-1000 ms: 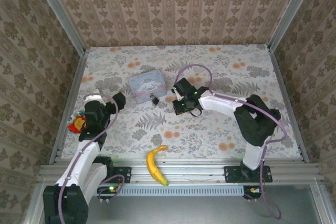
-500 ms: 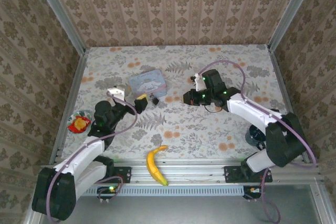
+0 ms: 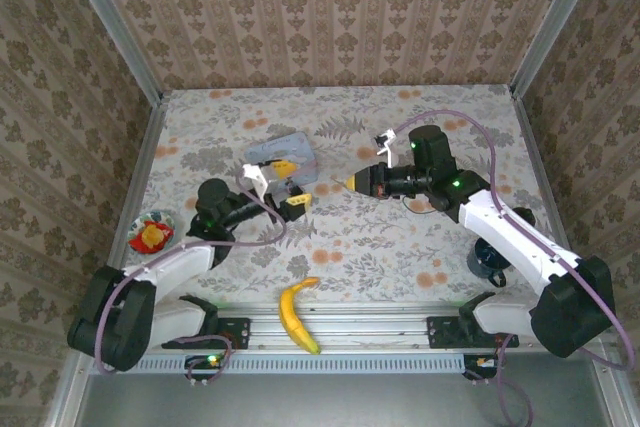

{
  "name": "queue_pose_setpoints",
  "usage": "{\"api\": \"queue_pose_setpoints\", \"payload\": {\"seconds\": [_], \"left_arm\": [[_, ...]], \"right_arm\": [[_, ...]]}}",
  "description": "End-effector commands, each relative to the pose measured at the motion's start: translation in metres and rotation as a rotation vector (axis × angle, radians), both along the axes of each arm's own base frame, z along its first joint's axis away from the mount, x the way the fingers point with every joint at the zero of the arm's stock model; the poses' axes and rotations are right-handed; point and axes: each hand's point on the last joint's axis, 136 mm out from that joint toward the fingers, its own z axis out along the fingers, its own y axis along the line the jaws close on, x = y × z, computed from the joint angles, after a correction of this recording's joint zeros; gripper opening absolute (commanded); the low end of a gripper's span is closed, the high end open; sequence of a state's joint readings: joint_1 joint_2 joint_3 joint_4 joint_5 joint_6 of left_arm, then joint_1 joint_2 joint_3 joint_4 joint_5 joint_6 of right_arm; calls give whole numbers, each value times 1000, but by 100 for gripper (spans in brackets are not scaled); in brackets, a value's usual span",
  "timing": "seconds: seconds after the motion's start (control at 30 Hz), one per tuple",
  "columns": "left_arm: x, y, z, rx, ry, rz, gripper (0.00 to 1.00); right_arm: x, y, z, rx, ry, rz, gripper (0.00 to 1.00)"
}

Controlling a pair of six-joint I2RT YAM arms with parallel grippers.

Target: Unlock the padlock with the key

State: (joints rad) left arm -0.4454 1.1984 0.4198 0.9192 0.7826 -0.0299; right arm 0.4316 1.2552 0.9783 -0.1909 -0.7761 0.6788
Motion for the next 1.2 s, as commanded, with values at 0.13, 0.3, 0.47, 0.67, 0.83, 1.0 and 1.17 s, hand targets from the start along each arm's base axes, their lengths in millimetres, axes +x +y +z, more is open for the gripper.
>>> {"api": "queue_pose_setpoints", "payload": {"seconds": [0.13, 0.3, 0.47, 0.67, 0.83, 1.0, 1.17], "left_arm": [[-34, -32, 16, 6, -79, -303, 67], [-37, -42, 10, 46, -95, -348, 61], [-30, -46, 5, 70, -99, -325, 54], [-31, -54, 4, 82, -86, -360, 53], [-30, -56, 2, 87, -86, -364, 53], [-30, -59, 0, 89, -80, -376, 49], [-30, -61, -1, 90, -81, -381, 43]], "right_arm": [[-18, 2, 8, 59, 63, 58, 0], [-17, 5, 8, 67, 69, 65, 0], [-18, 8, 11, 74, 66, 75, 0], [-21, 13, 14, 72, 59, 92, 0], [-23, 15, 14, 70, 56, 100, 0], [-24, 18, 14, 69, 58, 108, 0], [-24, 21, 13, 68, 59, 114, 0]]}}
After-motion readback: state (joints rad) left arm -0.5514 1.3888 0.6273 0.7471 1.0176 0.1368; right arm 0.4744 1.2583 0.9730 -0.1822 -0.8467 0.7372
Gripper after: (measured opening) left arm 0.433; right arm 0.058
